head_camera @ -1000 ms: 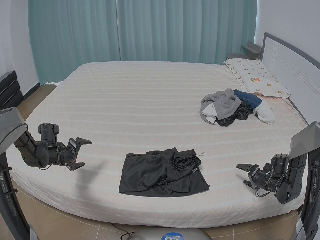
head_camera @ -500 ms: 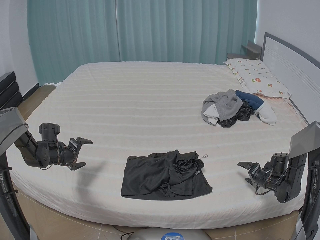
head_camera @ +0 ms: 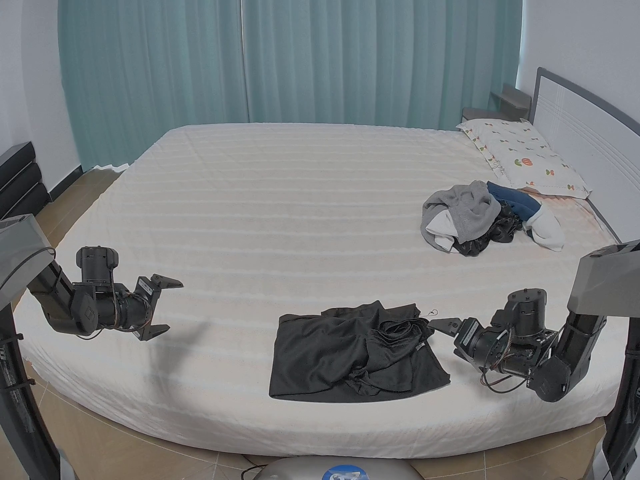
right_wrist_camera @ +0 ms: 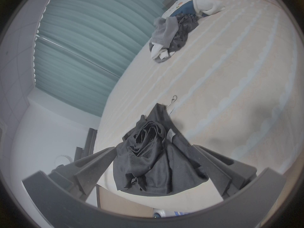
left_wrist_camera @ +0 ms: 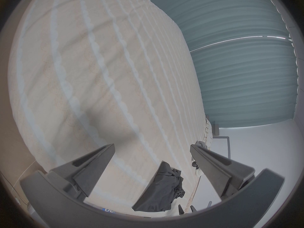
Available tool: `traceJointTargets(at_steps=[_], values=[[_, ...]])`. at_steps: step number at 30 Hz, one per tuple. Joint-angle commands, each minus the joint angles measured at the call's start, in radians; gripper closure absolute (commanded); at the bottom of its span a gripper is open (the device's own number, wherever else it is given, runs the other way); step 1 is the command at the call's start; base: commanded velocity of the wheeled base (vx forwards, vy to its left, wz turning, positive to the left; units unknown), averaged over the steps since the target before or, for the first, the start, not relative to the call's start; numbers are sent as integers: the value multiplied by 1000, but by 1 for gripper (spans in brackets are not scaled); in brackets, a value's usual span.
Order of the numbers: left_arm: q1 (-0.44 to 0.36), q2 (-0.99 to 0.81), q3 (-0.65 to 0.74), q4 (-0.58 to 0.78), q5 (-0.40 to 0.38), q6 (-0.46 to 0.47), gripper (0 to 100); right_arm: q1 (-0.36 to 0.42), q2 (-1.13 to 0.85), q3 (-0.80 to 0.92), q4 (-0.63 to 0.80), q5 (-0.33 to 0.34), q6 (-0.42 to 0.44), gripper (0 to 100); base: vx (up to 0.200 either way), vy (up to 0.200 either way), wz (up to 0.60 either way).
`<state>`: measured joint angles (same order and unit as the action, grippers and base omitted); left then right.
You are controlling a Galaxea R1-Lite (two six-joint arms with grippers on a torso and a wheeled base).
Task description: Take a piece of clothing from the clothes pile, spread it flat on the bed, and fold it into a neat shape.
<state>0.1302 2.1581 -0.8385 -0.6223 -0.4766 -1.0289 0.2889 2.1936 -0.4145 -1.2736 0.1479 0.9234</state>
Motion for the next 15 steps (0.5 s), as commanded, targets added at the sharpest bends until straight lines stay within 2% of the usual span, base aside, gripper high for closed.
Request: traceJointTargets(at_steps=[1,5,11,15], values=[[0,0,1,0,4,3,0,145,-152,-208,270,-67,-1,0,200,0,0],[-1,3,-1,-2,7,4,0,162,-137,-308,369,-67,-1,0,200,0,0],[-1,5,1,-2,9,6,0,193,-71,-409,493,-65,2,0,0,0,0],[-1,5,1,-2,9,6,0,203,-51,-411,502,-67,3,0,0,0,0]])
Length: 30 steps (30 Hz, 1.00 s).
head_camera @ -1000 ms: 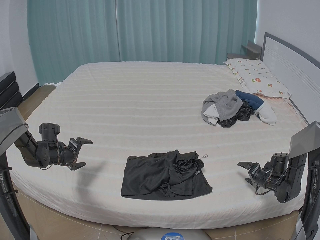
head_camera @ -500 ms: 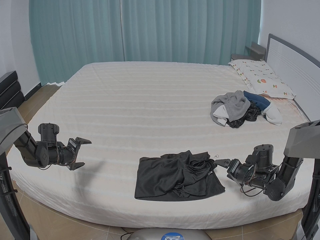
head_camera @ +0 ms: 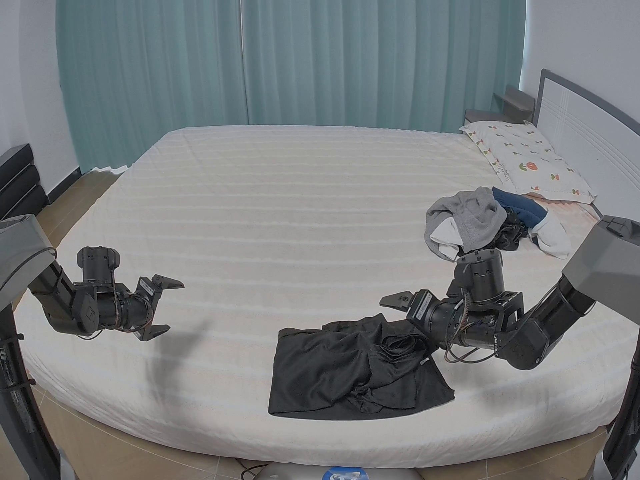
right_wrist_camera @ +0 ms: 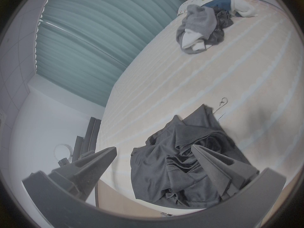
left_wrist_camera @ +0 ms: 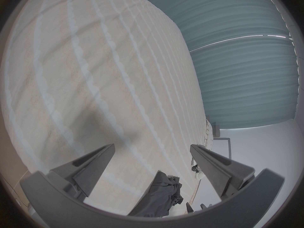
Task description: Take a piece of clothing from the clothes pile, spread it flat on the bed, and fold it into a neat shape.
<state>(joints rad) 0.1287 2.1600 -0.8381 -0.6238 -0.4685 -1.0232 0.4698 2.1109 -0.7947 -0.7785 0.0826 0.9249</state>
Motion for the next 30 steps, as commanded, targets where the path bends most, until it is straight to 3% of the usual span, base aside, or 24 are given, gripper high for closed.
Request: traceJointTargets(at_steps=[1,13,22,28,30], values=[[0,3,1,-1,1,0,0,26,28,-20,18,-1,0,0,0,0,0],[0,4,-1,-1,1,0,0,46,41,-29,107,-3,0,0,0,0,0],[-1,4,1,-1,2,2,0,44,110,-156,226,-10,-8,0,0,0,0],[-1,6,1,-1,2,2,0,39,150,-207,242,-35,-34,0,0,0,0],[-1,6,1,-1,2,2,0,43,195,-248,243,-78,-64,0,0,0,0]])
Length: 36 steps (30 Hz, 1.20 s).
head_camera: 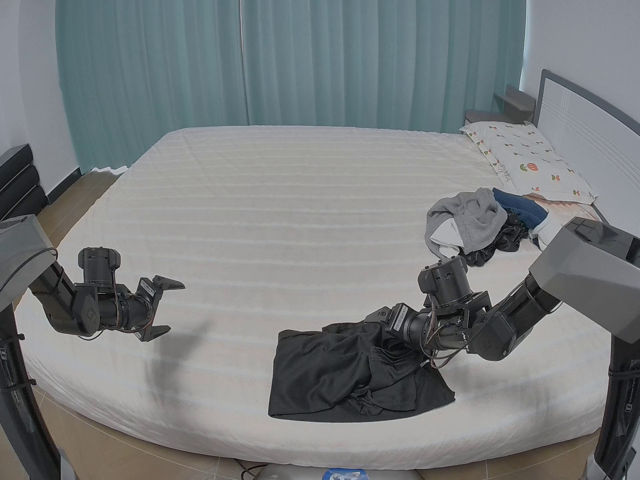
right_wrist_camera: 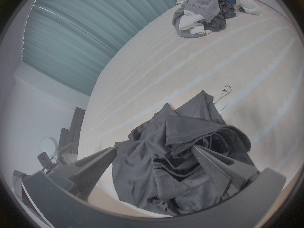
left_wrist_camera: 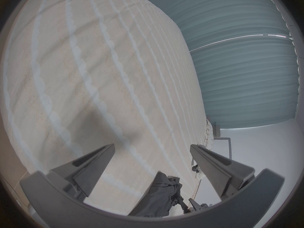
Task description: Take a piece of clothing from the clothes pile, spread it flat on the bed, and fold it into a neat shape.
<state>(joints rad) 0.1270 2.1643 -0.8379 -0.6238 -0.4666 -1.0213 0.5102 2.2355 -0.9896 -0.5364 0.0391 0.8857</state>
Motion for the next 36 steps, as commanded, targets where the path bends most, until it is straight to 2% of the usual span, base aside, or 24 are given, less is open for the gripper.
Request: traceJointTargets(at_steps=[1,5,8,9,13,18,27,35,36], values=[[0,2,0,-1,0,0,0,2,79,-64,4,-41,-36,0,0,0,0],[0,2,-1,-1,0,0,0,7,99,-110,73,-51,-53,0,0,0,0],[0,2,0,-1,0,0,0,5,113,-141,105,-84,-53,0,0,0,0],[0,2,0,-1,0,0,0,4,118,-150,107,-96,-53,100,0,0,0],[-3,3,2,-1,3,7,0,-1,116,-153,113,-142,-56,100,0,0,0],[-3,8,3,-1,5,23,0,-15,92,-133,119,-153,-54,100,0,0,0],[-3,8,2,-1,5,23,0,-104,92,-135,115,-139,-28,100,0,0,0],[-3,8,3,-1,5,23,0,-130,107,-132,107,-97,9,100,0,0,0],[-3,8,3,-1,5,23,0,-130,107,-132,107,-97,9,0,0,0,0]])
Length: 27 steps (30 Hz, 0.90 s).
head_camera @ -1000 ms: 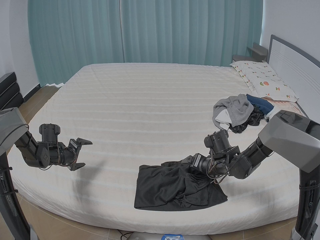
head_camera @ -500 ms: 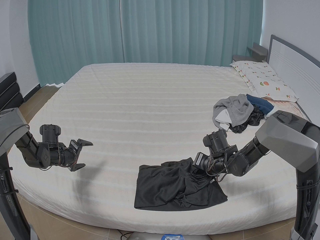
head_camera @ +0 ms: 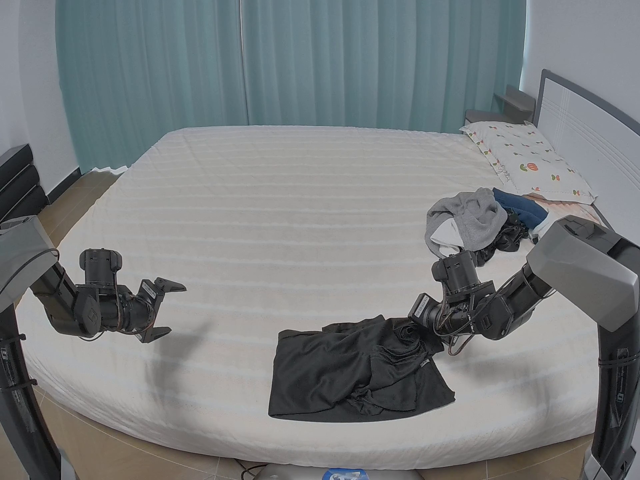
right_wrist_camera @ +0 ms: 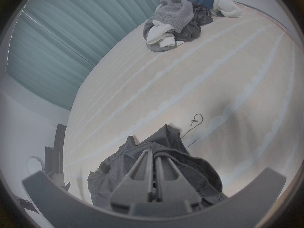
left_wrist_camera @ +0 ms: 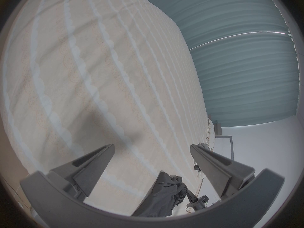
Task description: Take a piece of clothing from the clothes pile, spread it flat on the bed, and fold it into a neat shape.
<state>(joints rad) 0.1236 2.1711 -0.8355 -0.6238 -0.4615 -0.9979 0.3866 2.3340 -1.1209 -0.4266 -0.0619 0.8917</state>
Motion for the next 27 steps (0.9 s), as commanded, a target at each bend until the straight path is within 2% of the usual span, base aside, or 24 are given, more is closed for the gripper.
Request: traceJointTargets(at_steps=[1,4,8,13,20,27], values=[[1,1,1,-1,0,-1,0,-6,8,0,-3,4,3,0,0,0,0],[1,1,0,-1,0,-1,0,-23,21,-7,-14,25,23,0,0,0,0],[1,1,0,-1,0,-1,0,-83,-1,18,-118,68,33,0,0,0,0],[1,1,0,-1,0,1,0,-91,-87,81,-173,99,33,0,0,0,0],[1,1,0,-1,0,-1,0,37,-139,127,-173,102,33,0,0,0,0],[1,1,1,-1,0,-1,0,98,-62,58,-167,100,35,0,0,0,0]])
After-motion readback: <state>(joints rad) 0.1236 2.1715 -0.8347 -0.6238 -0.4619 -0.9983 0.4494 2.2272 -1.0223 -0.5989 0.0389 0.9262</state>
